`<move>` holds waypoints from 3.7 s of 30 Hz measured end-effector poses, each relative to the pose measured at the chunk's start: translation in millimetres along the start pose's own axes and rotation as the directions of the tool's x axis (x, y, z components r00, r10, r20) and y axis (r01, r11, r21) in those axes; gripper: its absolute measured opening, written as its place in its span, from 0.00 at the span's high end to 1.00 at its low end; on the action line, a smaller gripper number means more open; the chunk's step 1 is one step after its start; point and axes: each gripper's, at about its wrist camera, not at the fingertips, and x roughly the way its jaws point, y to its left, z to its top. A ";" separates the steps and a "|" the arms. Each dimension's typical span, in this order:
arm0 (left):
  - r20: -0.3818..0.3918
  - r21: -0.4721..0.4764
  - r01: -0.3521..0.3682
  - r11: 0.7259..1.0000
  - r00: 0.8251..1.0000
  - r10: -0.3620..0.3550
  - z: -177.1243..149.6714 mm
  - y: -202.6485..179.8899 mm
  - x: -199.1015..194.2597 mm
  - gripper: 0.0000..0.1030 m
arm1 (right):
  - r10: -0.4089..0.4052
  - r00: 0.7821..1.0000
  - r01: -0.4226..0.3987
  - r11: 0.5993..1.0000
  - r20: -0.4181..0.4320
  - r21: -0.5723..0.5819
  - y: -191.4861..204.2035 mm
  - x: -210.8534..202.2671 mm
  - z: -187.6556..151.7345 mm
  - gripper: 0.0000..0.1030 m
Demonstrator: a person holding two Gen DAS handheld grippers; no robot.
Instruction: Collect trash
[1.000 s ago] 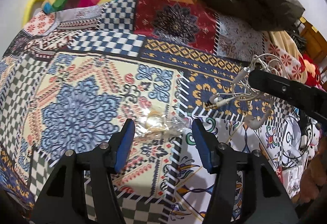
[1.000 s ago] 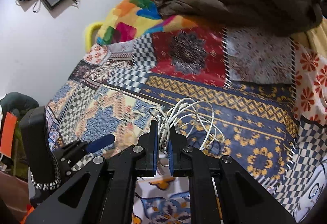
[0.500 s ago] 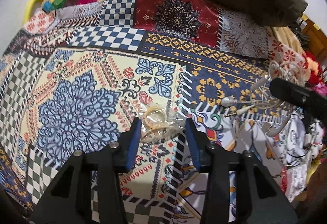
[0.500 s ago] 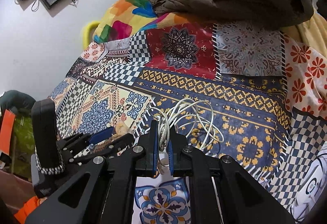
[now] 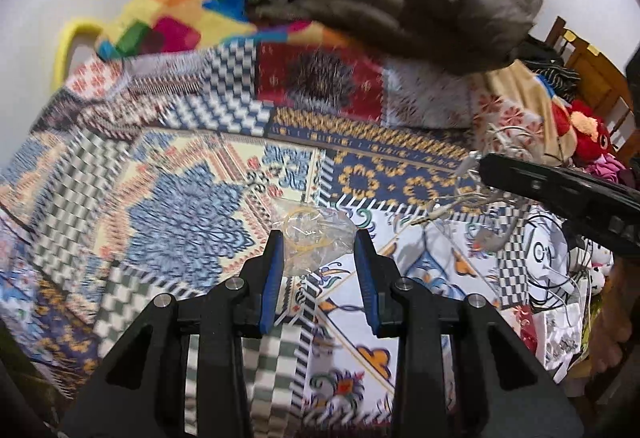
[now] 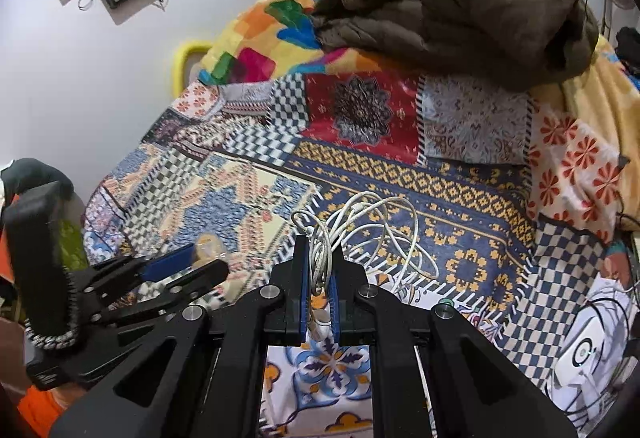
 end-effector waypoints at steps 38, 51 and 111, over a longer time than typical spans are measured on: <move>0.264 -0.292 -0.189 0.938 0.926 0.269 -188.2 146.9 -361.4 0.67 | 0.287 0.958 -0.252 0.882 0.028 -0.399 299.9 -136.6 -117.5 0.92; 0.129 -0.434 -0.289 0.853 0.918 0.376 -286.1 236.7 -376.5 0.67 | 0.283 0.946 -0.323 0.813 -0.156 -0.484 388.6 -79.8 -179.4 0.92; -0.085 -0.574 -0.280 0.769 0.955 0.284 -339.2 298.8 -309.6 0.46 | 0.174 0.933 -0.314 0.821 -0.316 -0.477 412.1 -8.8 -205.2 0.69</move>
